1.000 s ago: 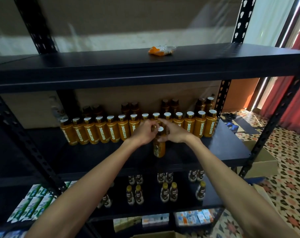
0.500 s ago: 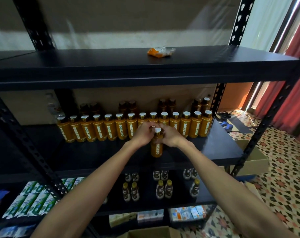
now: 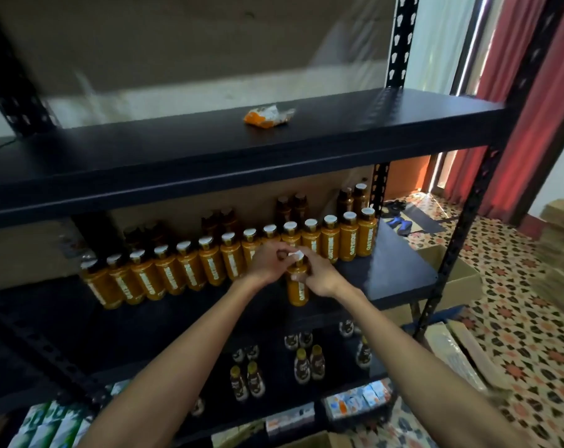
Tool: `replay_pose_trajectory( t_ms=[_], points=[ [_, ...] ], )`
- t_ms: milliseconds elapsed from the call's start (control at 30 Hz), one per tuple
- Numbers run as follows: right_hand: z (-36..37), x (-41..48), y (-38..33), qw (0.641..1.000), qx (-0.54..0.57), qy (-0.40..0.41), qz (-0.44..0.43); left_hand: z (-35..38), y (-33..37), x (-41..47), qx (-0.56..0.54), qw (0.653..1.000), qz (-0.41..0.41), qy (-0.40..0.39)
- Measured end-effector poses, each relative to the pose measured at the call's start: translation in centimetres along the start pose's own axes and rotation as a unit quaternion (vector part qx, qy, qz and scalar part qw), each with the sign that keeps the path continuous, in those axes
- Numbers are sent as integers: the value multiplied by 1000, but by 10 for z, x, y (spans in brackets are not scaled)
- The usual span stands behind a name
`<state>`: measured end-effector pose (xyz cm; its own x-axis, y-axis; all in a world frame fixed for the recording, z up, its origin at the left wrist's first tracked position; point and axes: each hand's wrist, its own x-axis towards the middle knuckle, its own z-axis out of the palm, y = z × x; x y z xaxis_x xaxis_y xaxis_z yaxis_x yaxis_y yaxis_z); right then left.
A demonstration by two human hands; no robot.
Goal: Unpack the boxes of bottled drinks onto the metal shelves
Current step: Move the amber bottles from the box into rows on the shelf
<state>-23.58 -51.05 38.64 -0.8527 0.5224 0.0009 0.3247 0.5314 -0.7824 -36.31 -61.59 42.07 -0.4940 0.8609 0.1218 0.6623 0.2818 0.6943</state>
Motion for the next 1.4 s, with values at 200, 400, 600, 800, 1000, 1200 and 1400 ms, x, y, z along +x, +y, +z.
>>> replay_pose_trajectory(
  t_ms=[200, 400, 600, 800, 1000, 1200, 1400],
  points=[
    [-53, -3, 47, 999, 16, 34, 18, 46, 32, 42, -29, 999, 38, -7],
    [-119, -6, 116, 996, 33, 81, 30, 116, 99, 84, -38, 998, 54, 9],
    [-177, -11, 160, 993, 57, 101, 15, 166, 145, 121, -25, 998, 65, 6],
    [-200, -4, 173, 994, 14, 102, 34, 188, 154, 133, -55, 995, 75, 29],
    [-194, 9, 181, 988, -3, 152, 23, 174, 149, 142, 183, 968, 80, 155],
    [-194, 42, 180, 984, 40, 173, 32, 164, 139, 150, 265, 960, 42, 83],
    [-198, 57, 179, 981, 72, 177, 18, 163, 139, 153, 254, 963, 38, 78]
  ],
)
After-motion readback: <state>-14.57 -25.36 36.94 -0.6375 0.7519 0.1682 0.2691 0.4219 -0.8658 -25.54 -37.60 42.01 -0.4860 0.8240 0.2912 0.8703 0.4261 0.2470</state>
